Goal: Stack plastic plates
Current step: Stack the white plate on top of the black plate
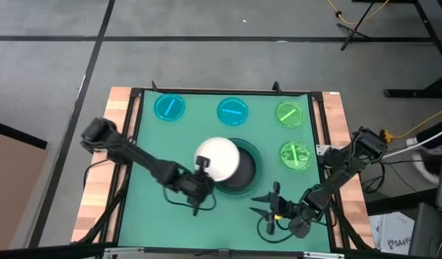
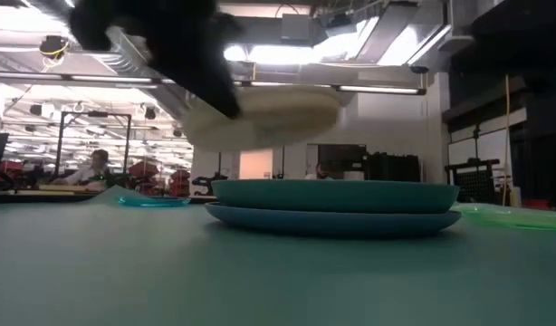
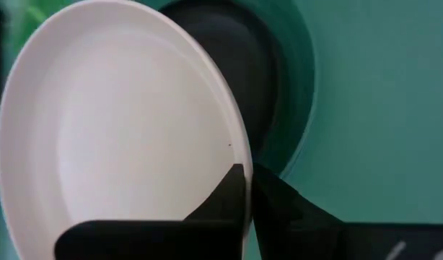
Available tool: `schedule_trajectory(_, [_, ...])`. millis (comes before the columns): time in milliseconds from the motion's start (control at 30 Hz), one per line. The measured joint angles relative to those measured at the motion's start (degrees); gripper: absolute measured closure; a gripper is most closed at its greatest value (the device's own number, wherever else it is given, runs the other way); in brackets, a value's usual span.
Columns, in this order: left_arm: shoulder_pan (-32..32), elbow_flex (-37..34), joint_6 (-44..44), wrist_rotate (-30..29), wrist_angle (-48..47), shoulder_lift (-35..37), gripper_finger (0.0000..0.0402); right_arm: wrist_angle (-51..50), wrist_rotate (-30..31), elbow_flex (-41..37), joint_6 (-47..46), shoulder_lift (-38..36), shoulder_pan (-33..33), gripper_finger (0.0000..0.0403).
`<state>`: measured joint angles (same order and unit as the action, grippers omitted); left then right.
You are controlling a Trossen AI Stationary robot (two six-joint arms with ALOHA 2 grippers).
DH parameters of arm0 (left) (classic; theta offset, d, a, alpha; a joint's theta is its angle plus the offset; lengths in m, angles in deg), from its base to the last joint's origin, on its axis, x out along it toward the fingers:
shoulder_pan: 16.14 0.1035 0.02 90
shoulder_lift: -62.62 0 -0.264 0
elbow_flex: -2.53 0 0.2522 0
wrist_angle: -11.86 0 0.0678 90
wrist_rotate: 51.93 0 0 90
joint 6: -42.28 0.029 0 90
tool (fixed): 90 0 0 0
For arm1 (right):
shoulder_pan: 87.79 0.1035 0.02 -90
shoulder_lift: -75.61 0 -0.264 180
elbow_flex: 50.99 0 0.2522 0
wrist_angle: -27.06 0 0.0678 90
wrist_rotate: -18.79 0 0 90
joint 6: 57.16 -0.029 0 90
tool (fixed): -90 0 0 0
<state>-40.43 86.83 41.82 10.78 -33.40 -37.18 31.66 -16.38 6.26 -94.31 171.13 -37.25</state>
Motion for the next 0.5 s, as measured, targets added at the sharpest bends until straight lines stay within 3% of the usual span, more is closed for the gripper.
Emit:
schedule_trajectory(333, [4.9, 12.0, 6.3, 7.5, 0.8, -13.7, 0.0395, 2.9, 16.6, 0.0, 7.0, 0.0, 5.1, 0.0256])
schedule_trajectory(500, [6.1, 13.1, 6.8, 8.8, 0.3, -16.5, 0.0395, 2.6, 14.6, 0.0, 7.0, 0.2, 4.9, 0.0256])
